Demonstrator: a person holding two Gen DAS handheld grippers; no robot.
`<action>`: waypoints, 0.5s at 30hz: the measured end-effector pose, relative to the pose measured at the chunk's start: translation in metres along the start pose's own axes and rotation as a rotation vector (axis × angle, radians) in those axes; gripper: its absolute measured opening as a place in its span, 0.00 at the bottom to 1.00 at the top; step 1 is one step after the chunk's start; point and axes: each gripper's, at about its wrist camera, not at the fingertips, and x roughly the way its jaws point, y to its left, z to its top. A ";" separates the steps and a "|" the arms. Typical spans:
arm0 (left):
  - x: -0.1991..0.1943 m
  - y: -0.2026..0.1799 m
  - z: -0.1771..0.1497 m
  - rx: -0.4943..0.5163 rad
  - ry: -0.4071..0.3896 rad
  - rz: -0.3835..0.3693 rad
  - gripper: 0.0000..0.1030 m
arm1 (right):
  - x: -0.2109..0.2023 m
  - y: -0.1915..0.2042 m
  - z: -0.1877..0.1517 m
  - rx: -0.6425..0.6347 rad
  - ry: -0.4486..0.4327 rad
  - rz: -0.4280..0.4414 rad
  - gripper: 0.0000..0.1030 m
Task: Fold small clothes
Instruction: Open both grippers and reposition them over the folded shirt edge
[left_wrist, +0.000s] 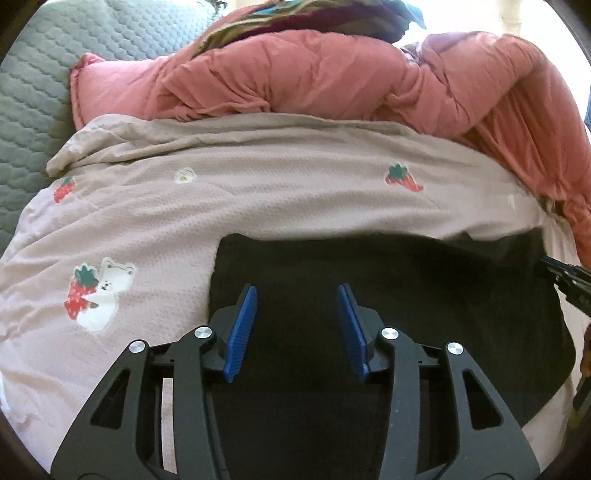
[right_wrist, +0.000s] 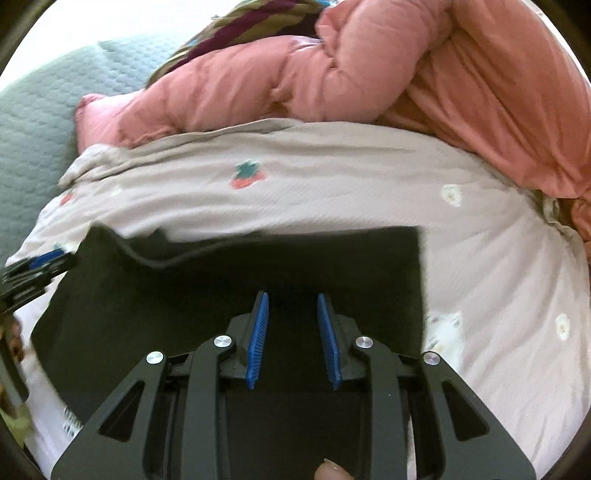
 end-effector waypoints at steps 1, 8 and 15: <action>-0.002 0.003 -0.001 -0.010 -0.004 -0.002 0.39 | 0.001 -0.005 0.002 0.012 0.002 -0.010 0.26; -0.015 0.033 -0.018 -0.115 -0.014 0.002 0.45 | -0.015 -0.048 0.005 0.136 -0.034 -0.039 0.35; -0.026 0.048 -0.055 -0.174 -0.001 -0.028 0.51 | -0.034 -0.067 -0.042 0.210 -0.045 0.020 0.44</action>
